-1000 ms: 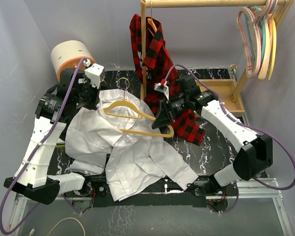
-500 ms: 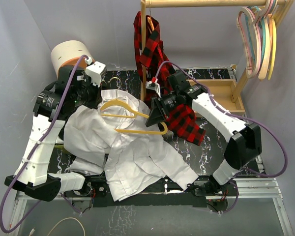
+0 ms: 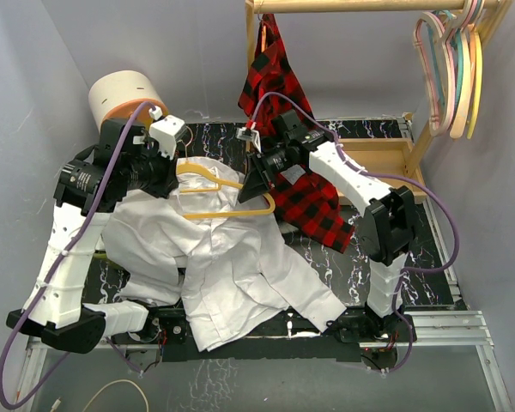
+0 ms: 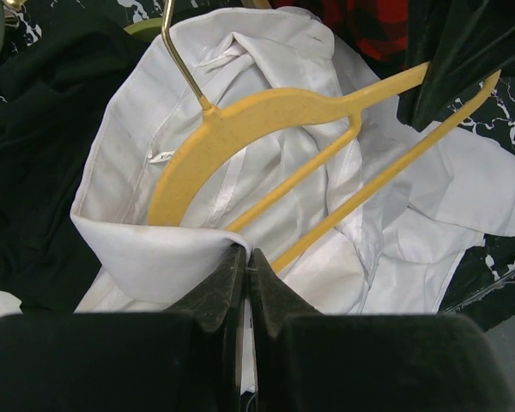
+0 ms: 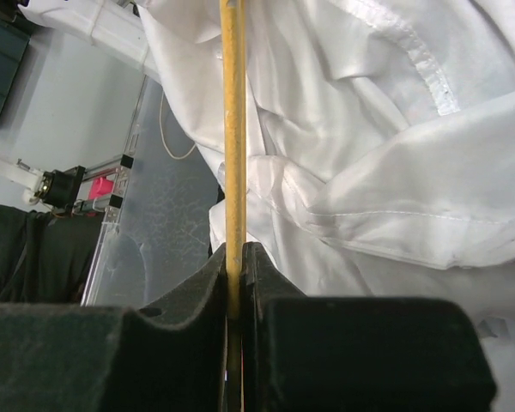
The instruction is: Place the shirt on the hanger
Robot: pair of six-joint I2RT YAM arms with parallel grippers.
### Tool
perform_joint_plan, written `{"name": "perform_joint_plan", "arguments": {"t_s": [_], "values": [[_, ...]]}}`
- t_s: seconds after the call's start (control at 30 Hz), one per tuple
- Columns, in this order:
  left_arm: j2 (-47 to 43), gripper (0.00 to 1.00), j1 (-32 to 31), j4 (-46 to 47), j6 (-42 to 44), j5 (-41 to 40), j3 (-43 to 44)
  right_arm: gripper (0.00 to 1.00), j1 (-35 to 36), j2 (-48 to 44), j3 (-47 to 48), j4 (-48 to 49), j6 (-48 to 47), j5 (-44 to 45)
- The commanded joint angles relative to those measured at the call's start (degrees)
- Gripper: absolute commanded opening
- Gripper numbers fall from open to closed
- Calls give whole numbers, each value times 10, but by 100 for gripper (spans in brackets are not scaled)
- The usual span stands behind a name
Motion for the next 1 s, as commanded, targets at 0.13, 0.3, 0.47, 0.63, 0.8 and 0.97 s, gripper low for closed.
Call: {"name": "perform_joint_plan", "arguments": {"t_s": [0.13,0.3,0.47,0.63,0.8,0.97], "values": [[9,0,-8,30,-5,21,25,8,41,21,44,-20,-17,-9],[11,0,-8,62,12,-14,5,8,69,9,6,-31,-37,6],[18,0,-13,21,1,40,17,8,74,-7,-28,-20,-41,27],[8,0,-29,-51,30,125,-10,8,75,14,32,-5,-10,79],[0,0,-48,-66,31,113,-39,8,74,23,86,40,40,125],[-14,0,-51,-52,34,101,-46,8,74,19,82,37,44,128]]}}
